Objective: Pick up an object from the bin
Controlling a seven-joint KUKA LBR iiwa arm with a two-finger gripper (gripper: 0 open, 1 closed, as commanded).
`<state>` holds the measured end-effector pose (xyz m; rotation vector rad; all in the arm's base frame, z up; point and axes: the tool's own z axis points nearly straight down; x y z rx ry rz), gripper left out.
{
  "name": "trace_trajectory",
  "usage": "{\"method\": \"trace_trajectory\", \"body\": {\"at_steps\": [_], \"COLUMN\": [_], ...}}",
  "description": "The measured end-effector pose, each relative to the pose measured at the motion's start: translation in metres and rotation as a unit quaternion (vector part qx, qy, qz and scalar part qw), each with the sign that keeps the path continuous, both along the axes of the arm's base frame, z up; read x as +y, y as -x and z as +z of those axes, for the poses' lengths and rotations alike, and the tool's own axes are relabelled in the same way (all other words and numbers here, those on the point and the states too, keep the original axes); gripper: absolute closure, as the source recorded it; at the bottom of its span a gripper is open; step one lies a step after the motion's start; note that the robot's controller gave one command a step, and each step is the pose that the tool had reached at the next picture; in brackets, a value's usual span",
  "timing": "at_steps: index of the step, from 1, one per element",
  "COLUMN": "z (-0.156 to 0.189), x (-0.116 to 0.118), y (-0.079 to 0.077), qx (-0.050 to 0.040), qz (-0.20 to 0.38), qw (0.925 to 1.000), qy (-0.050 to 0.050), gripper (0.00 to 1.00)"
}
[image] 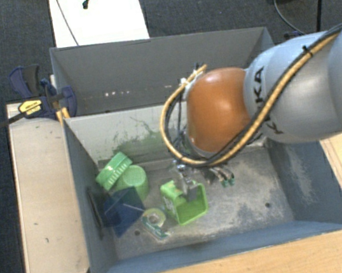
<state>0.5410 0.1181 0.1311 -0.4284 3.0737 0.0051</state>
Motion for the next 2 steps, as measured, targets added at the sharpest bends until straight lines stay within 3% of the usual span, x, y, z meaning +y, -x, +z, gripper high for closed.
{"method": "trace_trajectory", "body": {"at_steps": [1,2], "z": [0.1099,0.1099], "x": [0.0004,0.0004], "y": [0.0058,0.0058], "qx": [-0.0017,-0.0017], "qz": [-0.015,-0.016], "qw": [0.9999,0.9999], "qy": [0.000,0.000], "gripper": [1.00,1.00]}}
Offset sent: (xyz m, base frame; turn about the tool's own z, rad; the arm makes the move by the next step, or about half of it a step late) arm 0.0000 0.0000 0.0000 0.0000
